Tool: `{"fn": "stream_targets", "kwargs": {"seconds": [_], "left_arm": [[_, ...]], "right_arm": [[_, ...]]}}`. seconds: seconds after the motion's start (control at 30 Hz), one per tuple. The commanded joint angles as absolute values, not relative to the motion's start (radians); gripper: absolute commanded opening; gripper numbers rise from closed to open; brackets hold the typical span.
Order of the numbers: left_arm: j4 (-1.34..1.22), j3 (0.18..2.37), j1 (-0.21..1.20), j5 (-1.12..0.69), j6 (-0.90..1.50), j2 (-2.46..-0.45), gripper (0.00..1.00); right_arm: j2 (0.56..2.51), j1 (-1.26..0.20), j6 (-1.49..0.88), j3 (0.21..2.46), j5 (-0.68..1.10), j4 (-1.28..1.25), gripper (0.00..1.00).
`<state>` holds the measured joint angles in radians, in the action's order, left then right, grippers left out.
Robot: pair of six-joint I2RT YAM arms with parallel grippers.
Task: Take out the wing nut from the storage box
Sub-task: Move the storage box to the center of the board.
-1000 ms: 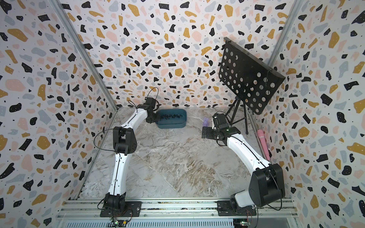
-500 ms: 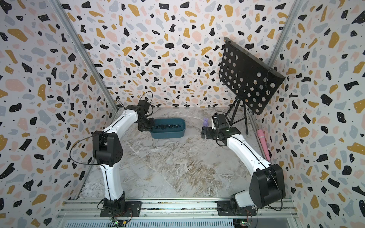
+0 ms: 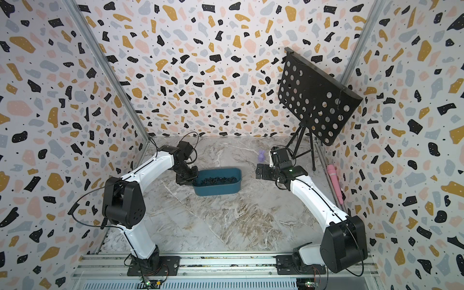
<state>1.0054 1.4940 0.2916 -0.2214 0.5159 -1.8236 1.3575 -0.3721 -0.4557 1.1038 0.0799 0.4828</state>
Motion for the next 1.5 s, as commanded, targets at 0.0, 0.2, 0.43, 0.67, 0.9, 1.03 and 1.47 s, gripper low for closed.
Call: {"fn": "stream_targets", "kwargs": {"seconds": [0.0, 0.2, 0.43, 0.67, 0.9, 1.03, 1.47], "left_arm": [[0.840, 1.519, 0.327, -0.162, 0.524, -1.809, 0.00], [0.610, 1.520, 0.364, -0.064, 0.475, -1.890, 0.00], [0.469, 1.510, 0.377, -0.006, 0.435, -1.952, 0.00], [0.329, 1.368, 0.381, -0.009, 0.466, -1.910, 0.00], [0.319, 1.343, 0.391, -0.009, 0.494, -1.921, 0.05], [0.308, 1.318, 0.394, -0.006, 0.499, -1.903, 0.21], [0.364, 1.284, 0.393, 0.011, 0.516, -1.737, 0.97]], "right_arm": [[1.307, -0.380, -0.457, 1.097, 0.104, 0.484, 1.00], [1.280, -0.390, -0.446, 1.086, 0.109, 0.495, 1.00], [1.261, -0.394, -0.452, 1.079, 0.116, 0.516, 1.00], [1.278, -0.414, -0.428, 1.090, 0.117, 0.537, 1.00], [1.303, -0.429, -0.411, 1.111, 0.109, 0.558, 1.00], [1.313, -0.440, -0.407, 1.120, 0.097, 0.568, 1.00], [1.324, -0.454, -0.358, 1.162, 0.043, 0.613, 1.00]]}}
